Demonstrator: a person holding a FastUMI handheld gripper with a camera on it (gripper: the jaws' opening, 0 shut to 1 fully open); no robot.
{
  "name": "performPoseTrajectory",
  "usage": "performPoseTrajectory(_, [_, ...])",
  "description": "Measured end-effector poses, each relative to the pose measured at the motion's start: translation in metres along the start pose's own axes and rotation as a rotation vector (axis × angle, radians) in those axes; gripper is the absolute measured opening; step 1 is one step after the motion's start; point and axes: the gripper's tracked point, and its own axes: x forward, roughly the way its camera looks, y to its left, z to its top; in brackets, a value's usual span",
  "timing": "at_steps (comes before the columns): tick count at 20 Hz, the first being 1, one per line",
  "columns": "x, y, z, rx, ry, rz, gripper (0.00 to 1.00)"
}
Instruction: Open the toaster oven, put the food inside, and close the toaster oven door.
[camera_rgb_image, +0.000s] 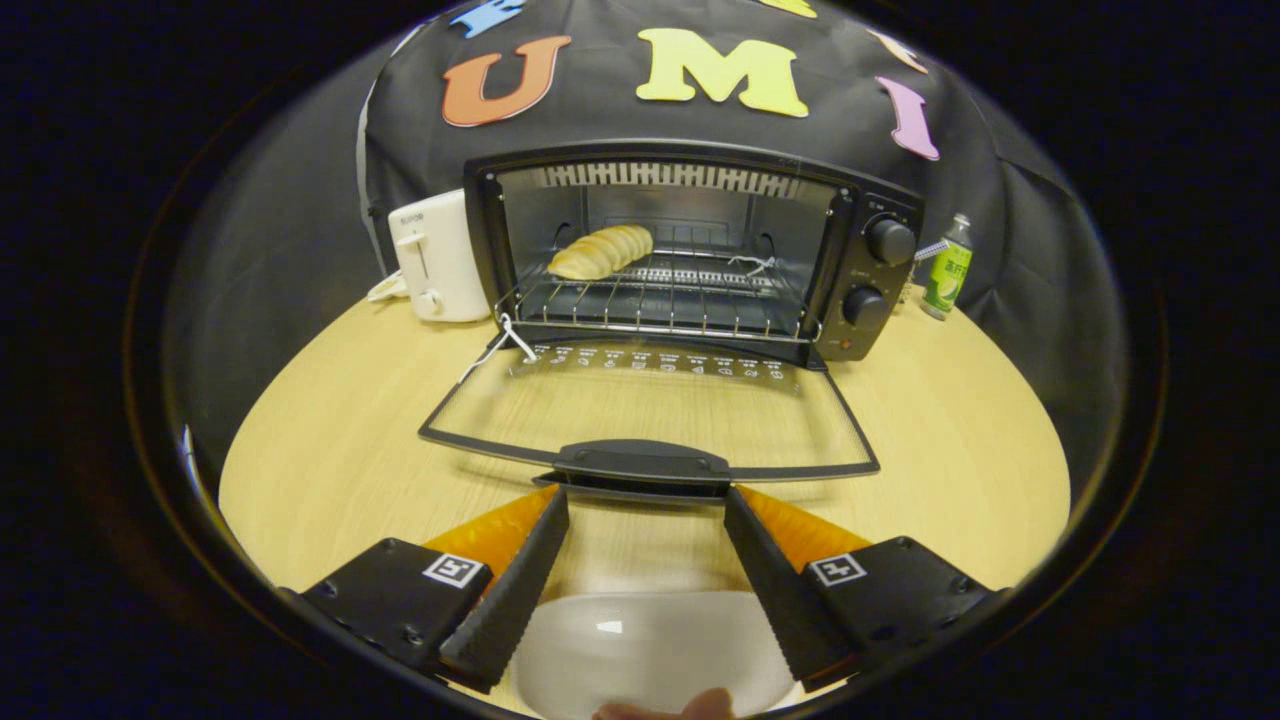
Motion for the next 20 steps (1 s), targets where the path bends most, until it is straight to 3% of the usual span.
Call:
performPoseTrajectory(12, [-0.021,-0.001,0.038,0.088,-0.142,-0.014,1.0])
performPoseTrajectory(20, [-0.037,-0.004,0.13,0.044,-0.367,-0.03,1.0])
